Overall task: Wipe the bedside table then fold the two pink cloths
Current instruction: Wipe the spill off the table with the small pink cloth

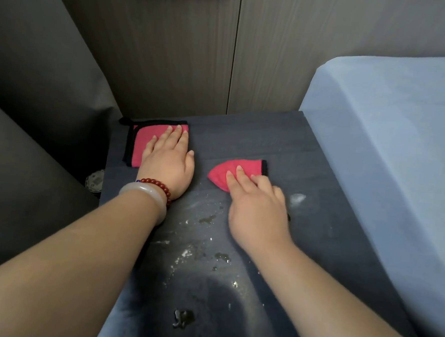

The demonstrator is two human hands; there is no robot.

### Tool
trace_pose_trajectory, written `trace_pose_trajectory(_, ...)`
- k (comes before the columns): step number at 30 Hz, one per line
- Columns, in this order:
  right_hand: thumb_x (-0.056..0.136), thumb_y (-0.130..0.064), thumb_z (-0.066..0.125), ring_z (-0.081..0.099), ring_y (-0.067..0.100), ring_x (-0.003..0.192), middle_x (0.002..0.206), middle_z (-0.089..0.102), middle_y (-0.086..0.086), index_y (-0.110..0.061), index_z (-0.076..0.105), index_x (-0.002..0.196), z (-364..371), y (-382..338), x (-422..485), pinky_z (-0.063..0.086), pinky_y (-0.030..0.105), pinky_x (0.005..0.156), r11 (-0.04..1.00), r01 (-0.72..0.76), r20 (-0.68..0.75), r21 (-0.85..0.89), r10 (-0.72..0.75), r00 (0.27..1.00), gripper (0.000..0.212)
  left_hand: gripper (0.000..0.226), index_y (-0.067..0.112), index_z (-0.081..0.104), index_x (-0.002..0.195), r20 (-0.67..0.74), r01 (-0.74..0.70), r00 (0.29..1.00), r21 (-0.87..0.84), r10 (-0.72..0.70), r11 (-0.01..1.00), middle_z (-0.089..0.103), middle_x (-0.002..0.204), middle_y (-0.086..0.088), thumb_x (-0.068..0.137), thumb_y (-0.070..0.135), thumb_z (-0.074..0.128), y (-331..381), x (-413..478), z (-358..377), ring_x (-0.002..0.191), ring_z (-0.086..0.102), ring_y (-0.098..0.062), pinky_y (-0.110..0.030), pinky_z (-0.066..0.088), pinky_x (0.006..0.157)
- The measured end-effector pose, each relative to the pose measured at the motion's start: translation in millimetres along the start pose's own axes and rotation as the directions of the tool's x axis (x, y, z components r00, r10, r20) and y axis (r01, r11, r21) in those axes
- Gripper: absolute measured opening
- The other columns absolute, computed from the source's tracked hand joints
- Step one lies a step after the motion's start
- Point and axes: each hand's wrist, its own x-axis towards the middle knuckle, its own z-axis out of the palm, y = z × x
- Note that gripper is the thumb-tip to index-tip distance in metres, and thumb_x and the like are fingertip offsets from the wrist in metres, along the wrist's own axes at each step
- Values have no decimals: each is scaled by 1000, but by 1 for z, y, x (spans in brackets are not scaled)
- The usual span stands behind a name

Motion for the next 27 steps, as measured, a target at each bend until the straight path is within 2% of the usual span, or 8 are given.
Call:
trace_pose_trajectory(3, 87, -23, 35, 34, 26, 140, 149, 42, 0, -23, 46, 142, -2, 45, 8, 18, 44, 116, 997, -79, -20, -18, 79, 997, 55, 56, 15, 20, 153, 5, -4, 1000, 2, 4, 1000, 16, 161, -1, 101, 34, 27, -1, 1, 1, 148, 8, -17, -39, 4, 120)
trace_pose_trajectory(6, 93, -21, 30, 19, 31, 146, 156, 28, 7, -13, 34, 148, -1, 50, 13, 11, 42, 118, 981, -194, -27, 16, 195, 981, 55, 57, 16, 17, 154, 21, -3, 1000, 10, 2, 1000, 13, 162, 0, 101, 36, 25, -1, 2, 0, 148, 6, -16, -38, 3, 120)
trace_pose_trajectory(11, 93, -52, 7, 15, 22, 147, 158, 22, -1, -19, 30, 149, -5, 25, -8, 13, 38, 119, 998, 45, 49, 51, -47, 998, 69, 56, 16, 19, 154, 12, 2, 1000, 5, -2, 1000, 15, 162, 0, 101, 35, 26, 0, 1, -1, 148, 7, -16, -38, 4, 120)
trace_pose_trajectory(16, 101, -36, 20, 23, 33, 144, 155, 29, 13, -7, 35, 146, -11, 81, 5, 19, 41, 118, 938, -347, -27, 8, 347, 937, 56, 57, 17, 17, 154, 24, -2, 1000, 19, 2, 1000, 13, 162, 0, 102, 36, 25, 0, 2, -1, 148, 7, -16, -38, 4, 120)
trace_pose_trajectory(19, 95, -35, 25, 41, 36, 135, 143, 48, 16, -4, 52, 135, 4, 13, -8, 28, 44, 113, 992, -102, -63, 68, 106, 992, 57, 56, 16, 19, 154, 14, 0, 1000, 23, 0, 1000, 15, 162, -1, 101, 35, 26, -1, 1, 0, 148, 8, -17, -39, 5, 120)
trace_pose_trajectory(22, 94, -40, 21, 36, 26, 139, 148, 43, 5, -15, 49, 139, 2, 0, -20, 25, 41, 114, 989, 98, 8, 107, -99, 995, 59, 56, 15, 21, 153, 4, -3, 1000, 12, 3, 1000, 17, 161, -1, 101, 34, 27, 0, 1, -1, 148, 9, -17, -39, 5, 120)
trace_pose_trajectory(25, 99, -39, 17, 24, 27, 145, 155, 30, 7, -14, 38, 146, -7, 69, -7, 18, 39, 117, 984, -172, 1, 47, 172, 985, 57, 56, 16, 20, 154, 15, -7, 1000, 10, 7, 1000, 15, 161, -1, 101, 35, 26, 0, 1, -1, 148, 8, -17, -39, 4, 120)
trace_pose_trajectory(27, 101, -35, 19, 19, 31, 145, 157, 26, 11, -9, 33, 147, -12, 98, 1, 16, 41, 119, 923, -383, -13, 44, 384, 923, 55, 56, 15, 20, 154, 13, -6, 1000, 12, 6, 1000, 15, 162, -1, 101, 35, 26, 0, 1, 0, 148, 8, -17, -39, 4, 120)
